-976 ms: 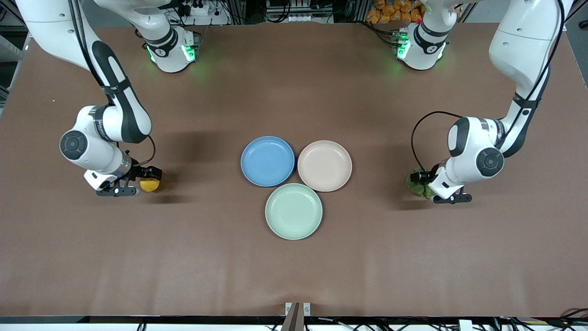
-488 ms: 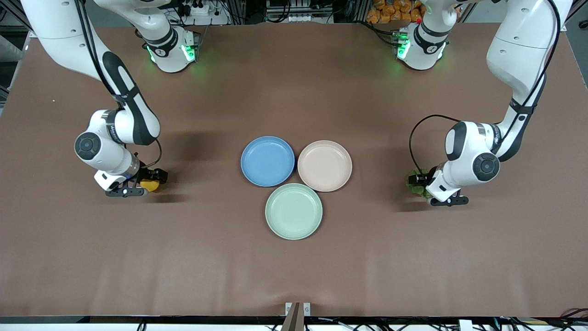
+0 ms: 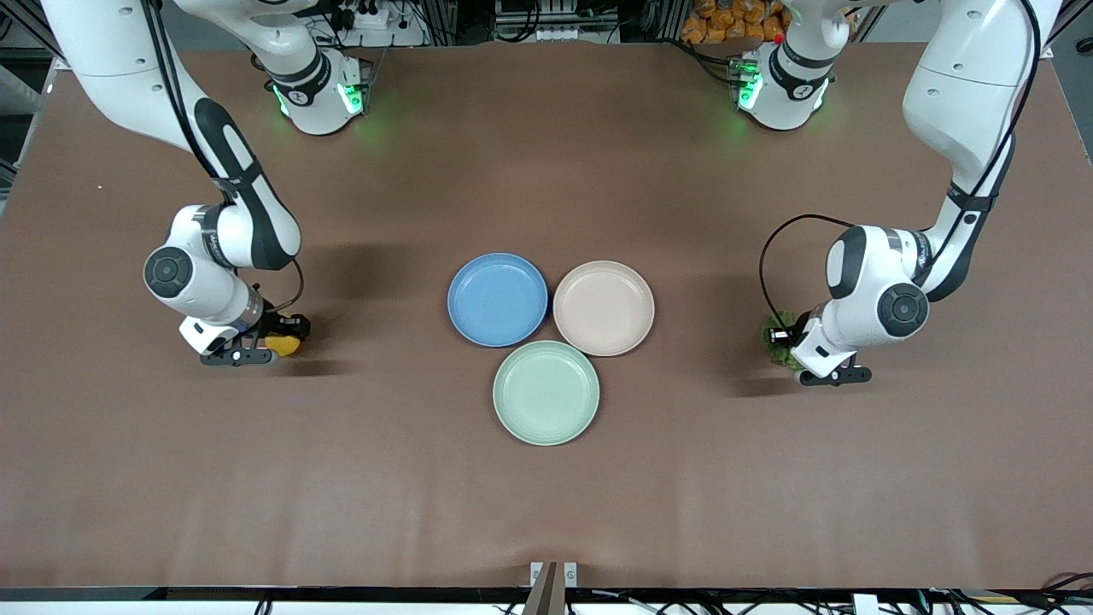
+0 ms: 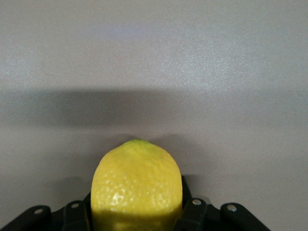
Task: Place lemon and lettuce in plates
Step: 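Lift the lemon with the right gripper while the left gripper lifts the lettuce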
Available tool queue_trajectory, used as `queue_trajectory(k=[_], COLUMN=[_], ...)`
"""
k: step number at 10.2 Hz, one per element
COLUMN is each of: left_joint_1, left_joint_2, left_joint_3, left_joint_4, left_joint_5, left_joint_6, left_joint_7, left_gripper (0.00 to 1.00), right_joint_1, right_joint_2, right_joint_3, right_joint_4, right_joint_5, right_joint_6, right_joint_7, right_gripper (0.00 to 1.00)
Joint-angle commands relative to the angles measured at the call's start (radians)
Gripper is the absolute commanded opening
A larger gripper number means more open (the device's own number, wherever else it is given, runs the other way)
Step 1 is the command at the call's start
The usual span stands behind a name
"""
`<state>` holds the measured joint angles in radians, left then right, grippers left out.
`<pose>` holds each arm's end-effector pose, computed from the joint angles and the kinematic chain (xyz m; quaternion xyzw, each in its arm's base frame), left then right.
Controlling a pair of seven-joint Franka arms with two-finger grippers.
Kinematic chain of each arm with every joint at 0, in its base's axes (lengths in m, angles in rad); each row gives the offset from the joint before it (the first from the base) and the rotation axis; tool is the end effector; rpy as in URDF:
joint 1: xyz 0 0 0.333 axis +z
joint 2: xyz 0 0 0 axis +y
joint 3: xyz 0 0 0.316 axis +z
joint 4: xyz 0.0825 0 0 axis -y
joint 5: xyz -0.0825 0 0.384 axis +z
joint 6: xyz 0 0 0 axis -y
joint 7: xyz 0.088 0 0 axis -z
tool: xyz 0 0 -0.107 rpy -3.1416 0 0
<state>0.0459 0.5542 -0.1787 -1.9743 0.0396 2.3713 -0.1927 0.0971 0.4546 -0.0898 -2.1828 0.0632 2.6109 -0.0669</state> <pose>0.5913 -0.0775 0.1771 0.9964 0.0243 -0.0784 0.0226 0.5560 0.0015 0.1761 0.9998 0.0139 -0.0120 0.0037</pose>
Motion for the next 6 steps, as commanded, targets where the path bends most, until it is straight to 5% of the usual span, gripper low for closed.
queue_trajectory(k=[1, 6], left_joint_1=[-0.012, -0.058], left_joint_2=[0.012, -0.01], left_joint_3=[0.005, 0.002], left_joint_4=[0.009, 0.089], left_joint_5=[0.019, 0.019], left_joint_6=[0.0, -0.127], left_joint_7=[-0.028, -0.101], left_gripper=[0.0, 0.0], right_joint_1=[0.009, 0.081], right_joint_2=[-0.023, -0.092], right_joint_3=[-0.002, 0.027], right_joint_4=[-0.006, 0.087], right_joint_5=[0.007, 0.027], right_joint_6=[-0.015, -0.218], right_joint_7=[-0.017, 0.045], right_gripper=[0.22, 0.2])
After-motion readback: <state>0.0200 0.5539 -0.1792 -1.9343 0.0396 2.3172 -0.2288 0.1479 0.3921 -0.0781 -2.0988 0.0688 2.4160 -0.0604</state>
